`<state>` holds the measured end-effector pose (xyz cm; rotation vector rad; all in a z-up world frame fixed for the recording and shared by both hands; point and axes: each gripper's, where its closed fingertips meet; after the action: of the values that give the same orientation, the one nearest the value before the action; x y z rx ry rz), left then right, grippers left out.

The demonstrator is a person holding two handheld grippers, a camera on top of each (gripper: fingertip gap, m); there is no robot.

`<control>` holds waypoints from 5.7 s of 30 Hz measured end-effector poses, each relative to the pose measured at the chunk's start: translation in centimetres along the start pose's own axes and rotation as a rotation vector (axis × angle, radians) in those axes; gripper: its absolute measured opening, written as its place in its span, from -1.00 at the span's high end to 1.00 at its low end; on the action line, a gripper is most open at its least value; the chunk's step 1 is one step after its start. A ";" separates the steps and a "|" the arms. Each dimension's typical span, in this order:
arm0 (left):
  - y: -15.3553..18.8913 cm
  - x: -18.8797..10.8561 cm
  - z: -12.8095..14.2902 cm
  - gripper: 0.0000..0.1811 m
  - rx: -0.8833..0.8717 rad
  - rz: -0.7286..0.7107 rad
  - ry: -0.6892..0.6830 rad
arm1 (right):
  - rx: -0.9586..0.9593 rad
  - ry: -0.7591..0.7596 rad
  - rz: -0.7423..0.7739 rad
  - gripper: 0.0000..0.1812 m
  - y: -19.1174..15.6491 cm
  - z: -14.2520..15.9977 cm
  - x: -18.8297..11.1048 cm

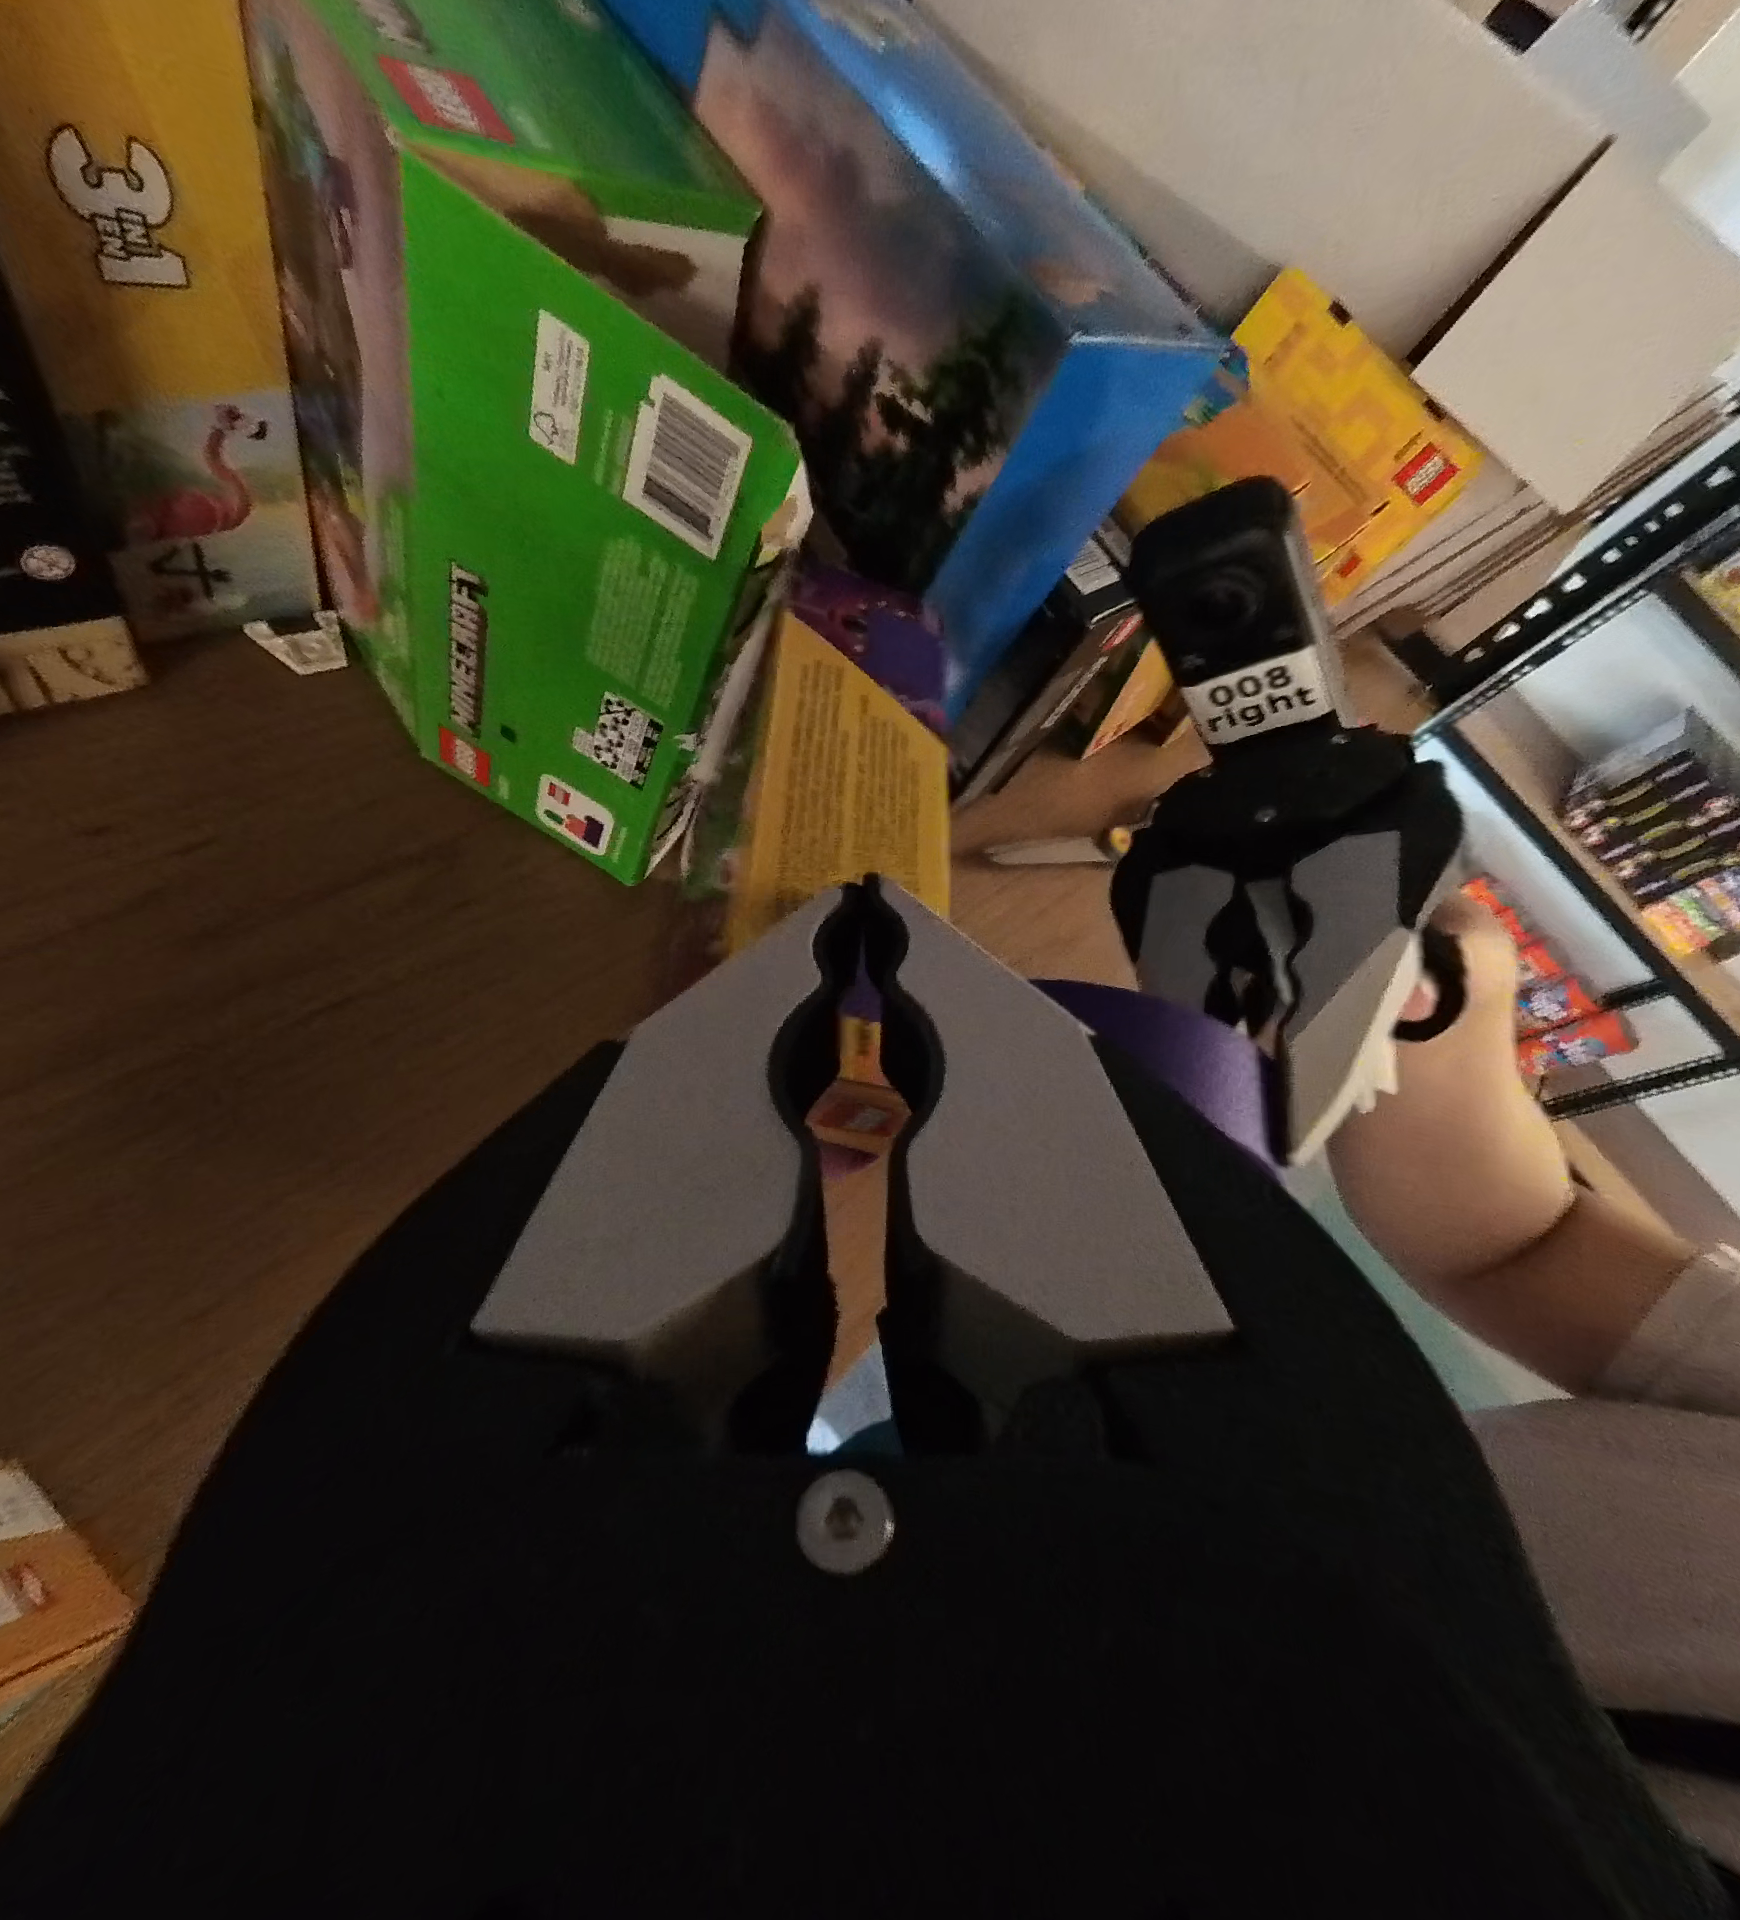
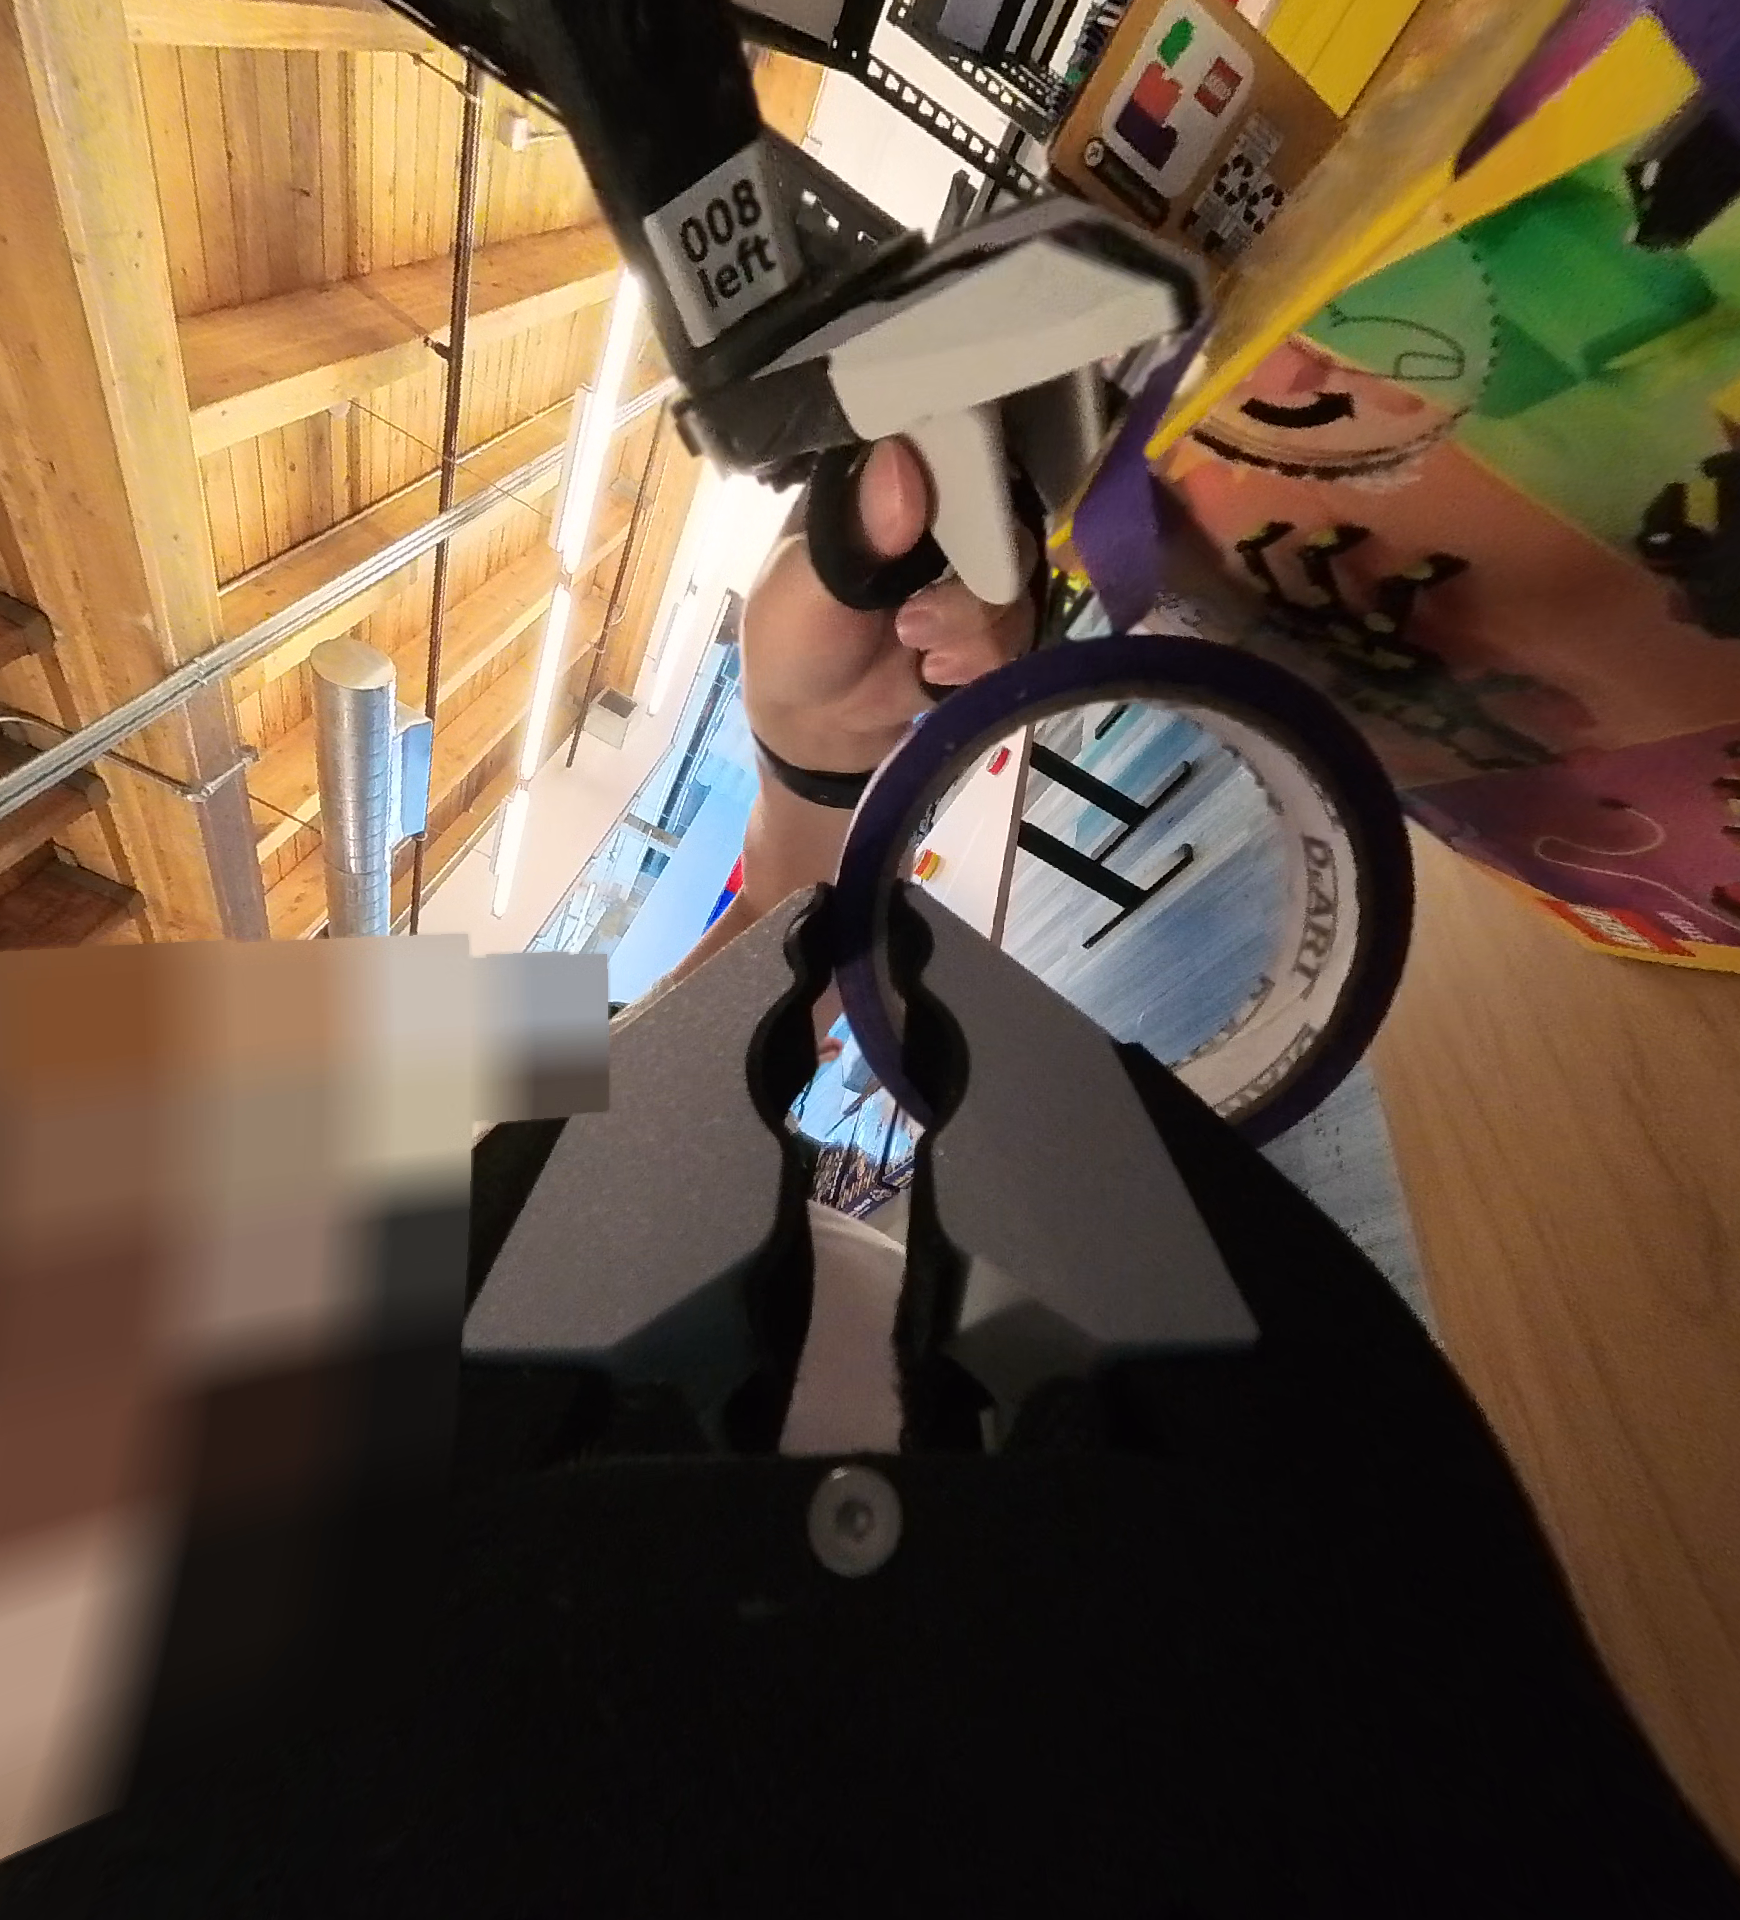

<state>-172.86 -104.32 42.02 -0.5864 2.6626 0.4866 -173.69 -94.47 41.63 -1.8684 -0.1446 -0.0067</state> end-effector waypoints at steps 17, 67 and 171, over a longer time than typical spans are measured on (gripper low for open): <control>1.7 -0.8 -0.2 1.00 -0.313 0.265 0.113 | 0.020 0.003 -0.014 0.91 0.2 0.3 -0.3; 1.0 -2.2 6.8 0.12 0.163 -0.089 0.532 | -0.104 0.126 0.046 0.69 2.7 -2.6 -2.4; 4.0 1.2 7.6 0.07 0.691 -0.366 0.259 | -0.811 0.945 1.061 0.76 5.8 -3.1 -15.2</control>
<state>-173.61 -98.27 35.88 -0.9146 2.6128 -0.6258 -187.92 -100.56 35.86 -2.2852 1.6980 -0.2397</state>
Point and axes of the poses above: each gripper's, where its closed fingertips meet, x out along the fingers, z out of its underside, y = z × x across the jaws, and after that the axes turned 12 degrees about x, right-handed
